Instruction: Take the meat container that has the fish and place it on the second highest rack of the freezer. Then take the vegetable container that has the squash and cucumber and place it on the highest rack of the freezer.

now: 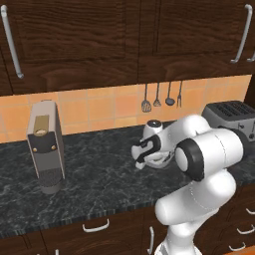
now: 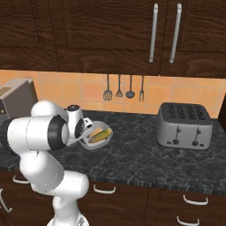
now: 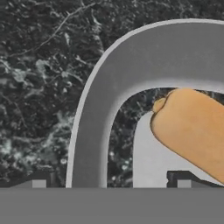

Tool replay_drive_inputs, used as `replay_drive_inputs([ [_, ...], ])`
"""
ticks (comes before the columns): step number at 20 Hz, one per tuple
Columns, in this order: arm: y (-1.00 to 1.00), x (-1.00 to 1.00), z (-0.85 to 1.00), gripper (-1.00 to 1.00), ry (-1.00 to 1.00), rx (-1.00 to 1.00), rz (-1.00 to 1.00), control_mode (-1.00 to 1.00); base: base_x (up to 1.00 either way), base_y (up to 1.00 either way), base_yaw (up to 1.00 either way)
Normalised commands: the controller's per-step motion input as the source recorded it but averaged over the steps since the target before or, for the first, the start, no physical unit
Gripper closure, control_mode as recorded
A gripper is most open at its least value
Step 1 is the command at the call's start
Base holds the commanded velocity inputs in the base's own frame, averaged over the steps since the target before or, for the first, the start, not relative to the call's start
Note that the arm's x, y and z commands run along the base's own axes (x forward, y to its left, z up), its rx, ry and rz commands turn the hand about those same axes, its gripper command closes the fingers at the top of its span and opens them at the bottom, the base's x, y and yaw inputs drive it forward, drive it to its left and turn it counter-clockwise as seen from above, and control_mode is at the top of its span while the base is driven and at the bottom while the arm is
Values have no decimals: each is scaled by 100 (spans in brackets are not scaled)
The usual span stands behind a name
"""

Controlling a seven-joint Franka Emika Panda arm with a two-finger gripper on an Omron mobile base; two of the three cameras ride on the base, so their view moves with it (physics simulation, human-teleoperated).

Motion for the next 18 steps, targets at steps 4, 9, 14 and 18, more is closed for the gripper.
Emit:
replay_drive_inputs([
  [4, -6, 0, -40, -100, 0, 0, 0, -100, 0, 0, 0],
  [9, 0, -1, -19, -100, 0, 0, 0, -100, 0, 0, 0],
  [14, 0, 0, 0, -100, 0, 0, 0, -100, 0, 0, 0],
  [18, 0, 0, 0, 100, 0, 0, 0, -100, 0, 0, 0],
])
